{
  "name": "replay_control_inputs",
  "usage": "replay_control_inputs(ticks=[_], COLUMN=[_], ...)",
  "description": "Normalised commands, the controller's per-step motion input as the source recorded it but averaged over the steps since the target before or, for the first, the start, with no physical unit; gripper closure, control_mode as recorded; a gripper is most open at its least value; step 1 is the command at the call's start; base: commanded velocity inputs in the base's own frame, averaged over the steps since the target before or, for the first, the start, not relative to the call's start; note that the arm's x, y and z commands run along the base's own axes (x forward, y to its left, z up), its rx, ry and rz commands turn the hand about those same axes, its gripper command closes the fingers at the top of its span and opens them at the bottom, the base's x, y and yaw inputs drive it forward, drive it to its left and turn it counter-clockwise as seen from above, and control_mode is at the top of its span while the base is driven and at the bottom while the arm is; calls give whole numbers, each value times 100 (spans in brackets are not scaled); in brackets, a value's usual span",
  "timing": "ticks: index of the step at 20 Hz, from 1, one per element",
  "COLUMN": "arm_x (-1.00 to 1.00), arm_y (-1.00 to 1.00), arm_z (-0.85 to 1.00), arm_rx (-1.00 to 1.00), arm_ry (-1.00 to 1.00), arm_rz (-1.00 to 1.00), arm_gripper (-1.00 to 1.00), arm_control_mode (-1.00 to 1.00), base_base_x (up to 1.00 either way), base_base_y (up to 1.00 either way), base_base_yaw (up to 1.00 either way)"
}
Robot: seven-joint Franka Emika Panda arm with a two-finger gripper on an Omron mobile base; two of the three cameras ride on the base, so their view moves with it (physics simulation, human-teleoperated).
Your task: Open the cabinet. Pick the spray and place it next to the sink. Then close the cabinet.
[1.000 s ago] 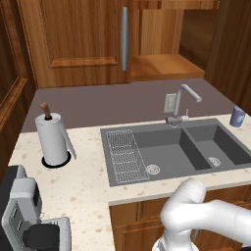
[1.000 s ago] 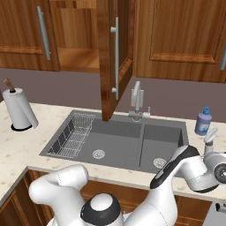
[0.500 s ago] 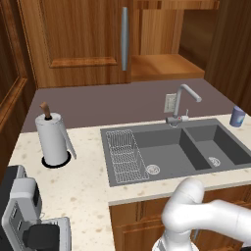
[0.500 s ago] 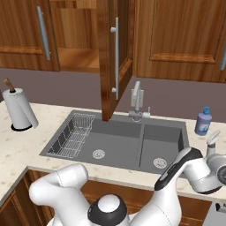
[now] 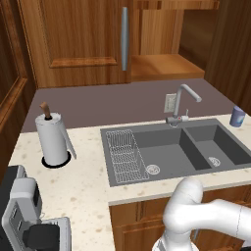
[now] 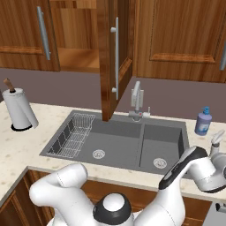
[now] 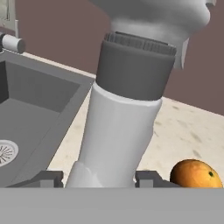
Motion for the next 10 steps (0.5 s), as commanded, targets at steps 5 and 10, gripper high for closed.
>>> replay_control_inputs(ticks=[5,10], arm_x=[0,-7], arm_y=[0,0], arm_z=[-4,0], arm_rx=[0,0], arm_ry=[2,10], arm_rz=[0,0], arm_gripper=[-100,-100], arm_control_mode=[-100,-100], base_base_x=[0,0], base_base_y=[0,0], base_base_yaw=[0,0])
